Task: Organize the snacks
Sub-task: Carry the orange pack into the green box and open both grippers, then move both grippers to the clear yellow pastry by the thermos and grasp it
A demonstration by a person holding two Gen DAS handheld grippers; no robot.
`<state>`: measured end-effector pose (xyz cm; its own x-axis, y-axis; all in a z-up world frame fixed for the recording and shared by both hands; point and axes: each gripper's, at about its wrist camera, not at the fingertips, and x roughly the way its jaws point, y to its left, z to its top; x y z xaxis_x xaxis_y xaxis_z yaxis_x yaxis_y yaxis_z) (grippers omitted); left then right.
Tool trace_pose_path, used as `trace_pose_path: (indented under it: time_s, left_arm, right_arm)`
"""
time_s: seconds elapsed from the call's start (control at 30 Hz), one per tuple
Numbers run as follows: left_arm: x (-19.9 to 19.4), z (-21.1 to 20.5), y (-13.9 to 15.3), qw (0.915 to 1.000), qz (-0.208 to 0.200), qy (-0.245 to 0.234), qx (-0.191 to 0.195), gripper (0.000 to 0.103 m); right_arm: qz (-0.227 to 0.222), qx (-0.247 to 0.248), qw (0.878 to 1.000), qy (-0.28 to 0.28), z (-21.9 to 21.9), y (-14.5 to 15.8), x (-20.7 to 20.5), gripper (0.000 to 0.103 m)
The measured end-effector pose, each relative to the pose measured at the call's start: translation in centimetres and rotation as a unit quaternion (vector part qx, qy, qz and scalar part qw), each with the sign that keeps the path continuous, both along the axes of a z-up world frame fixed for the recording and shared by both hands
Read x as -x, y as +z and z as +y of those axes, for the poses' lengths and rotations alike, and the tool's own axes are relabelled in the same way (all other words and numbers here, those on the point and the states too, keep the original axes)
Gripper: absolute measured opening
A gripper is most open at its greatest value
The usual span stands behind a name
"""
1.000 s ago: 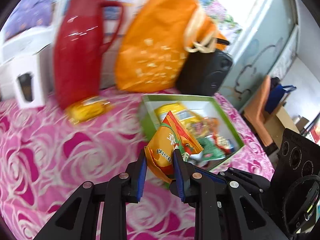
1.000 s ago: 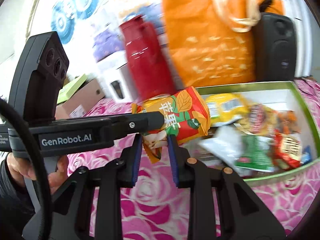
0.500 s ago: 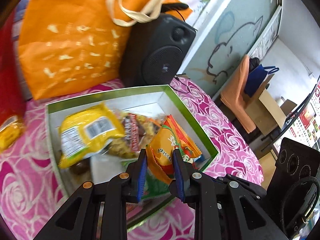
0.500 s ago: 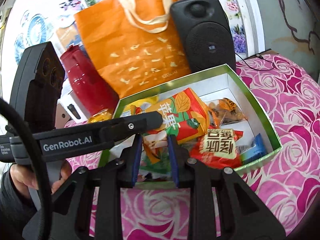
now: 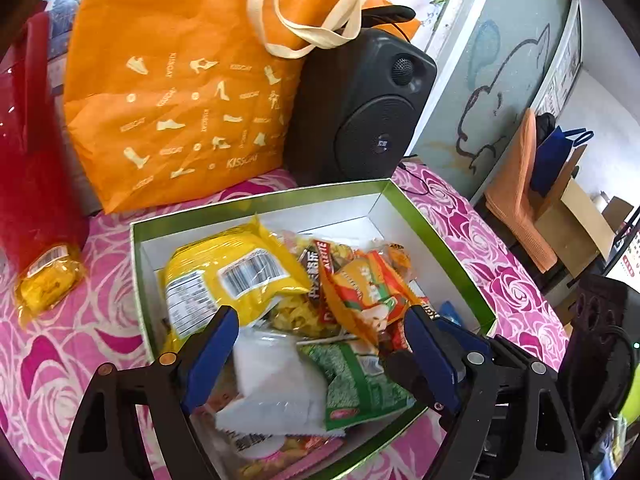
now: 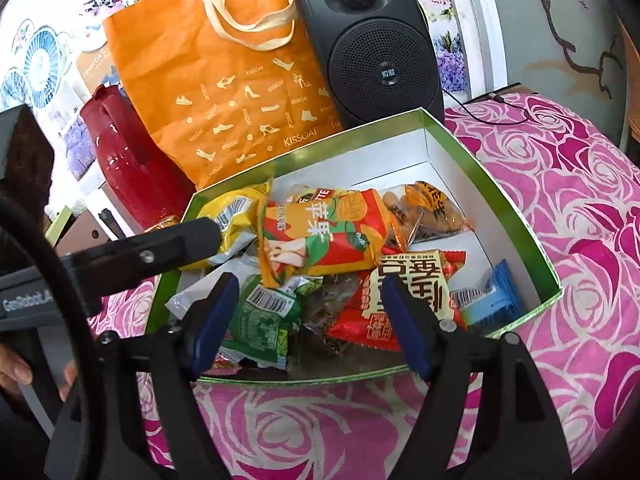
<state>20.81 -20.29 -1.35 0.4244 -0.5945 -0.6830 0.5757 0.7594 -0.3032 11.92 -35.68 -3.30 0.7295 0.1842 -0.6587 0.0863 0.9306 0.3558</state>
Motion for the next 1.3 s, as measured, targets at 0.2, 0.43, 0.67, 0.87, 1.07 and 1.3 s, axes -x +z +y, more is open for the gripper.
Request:
trace_pose_path:
  time_s: [0.2,0.43,0.67,0.87,1.07,1.3]
  left_arm:
    - [1.1,1.9,1.0,0.9999,-0.009,0.006,-0.003,0.087]
    - [2.1,8.5,3.3,0.9971,-0.025,0.072,0.000,0.087]
    - [1.7,17.6,4.1,0.9857,-0.027,0.167,-0.001,0.087]
    - [0.6,25.2,3.9,0.9662,-0.018,0.257,0.011,0.087]
    - [-2.0,28.0,3.0,0.9602,-0.003,0.277,0.035,0.087]
    - [-5.7,27.9,-0.1,0.9576,0.040,0.275,0.076,0.083]
  right_arm:
    - [-0.014,0.010,1.000,0.021,2.1,2.2,0.4,0.079]
    - [-0.036,0.019,0.995,0.090,7.8,5.2,-0.4,0.081]
    - [-0.034,0.019,0.986,0.162,14.2,6.9,-2.8,0.081]
    - [-0.003,0.034,0.983,0.180,18.7,6.6,-8.2,0.081]
    - [0.049,0.024,0.984,0.168,20.9,3.7,-14.7,0.074]
    - [0.079,0.025,0.984,0.160,22.2,0.4,-20.1,0.071]
